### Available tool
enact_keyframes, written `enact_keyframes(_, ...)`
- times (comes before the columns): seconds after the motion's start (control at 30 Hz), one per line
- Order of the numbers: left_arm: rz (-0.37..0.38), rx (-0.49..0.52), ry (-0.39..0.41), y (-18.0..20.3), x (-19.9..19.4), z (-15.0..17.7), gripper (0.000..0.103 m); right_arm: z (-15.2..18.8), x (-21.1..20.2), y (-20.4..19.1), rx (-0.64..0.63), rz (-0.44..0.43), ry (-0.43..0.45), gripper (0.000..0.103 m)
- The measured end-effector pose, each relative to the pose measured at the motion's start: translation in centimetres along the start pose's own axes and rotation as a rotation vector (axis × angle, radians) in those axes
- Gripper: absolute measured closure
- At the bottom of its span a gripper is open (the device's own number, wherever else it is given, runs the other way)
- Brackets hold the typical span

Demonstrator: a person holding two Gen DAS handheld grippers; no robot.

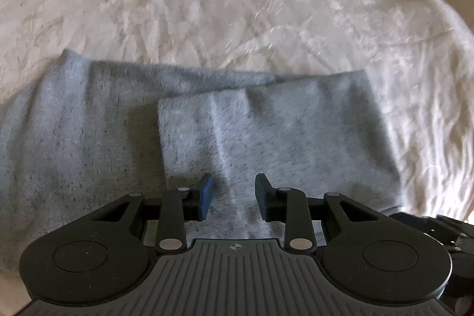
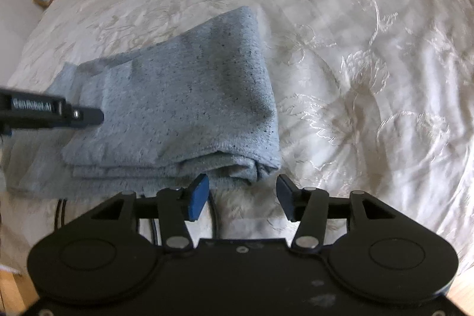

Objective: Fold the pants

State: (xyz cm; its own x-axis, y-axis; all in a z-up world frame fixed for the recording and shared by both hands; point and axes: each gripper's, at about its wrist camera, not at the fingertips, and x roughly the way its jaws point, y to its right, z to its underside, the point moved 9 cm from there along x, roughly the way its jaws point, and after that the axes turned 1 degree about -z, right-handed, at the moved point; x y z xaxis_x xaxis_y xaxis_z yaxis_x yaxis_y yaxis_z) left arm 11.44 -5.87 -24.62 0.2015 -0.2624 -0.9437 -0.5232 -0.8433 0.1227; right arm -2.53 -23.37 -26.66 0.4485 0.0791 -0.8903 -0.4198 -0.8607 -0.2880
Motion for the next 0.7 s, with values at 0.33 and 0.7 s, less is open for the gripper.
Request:
enact_keyframes(0.33,-0.026,0.021,-0.049,-1.3,2.2,0.6,0.073,-1.1,0.5,3.6,0.115,0.231,0.067,0.049)
enact_keyframes(0.7,-0.039,0.017,-0.053,-2.6,1.1,1.7,0.065,0.8,-1.3,7.0,0.278,0.252,0.002,0.065)
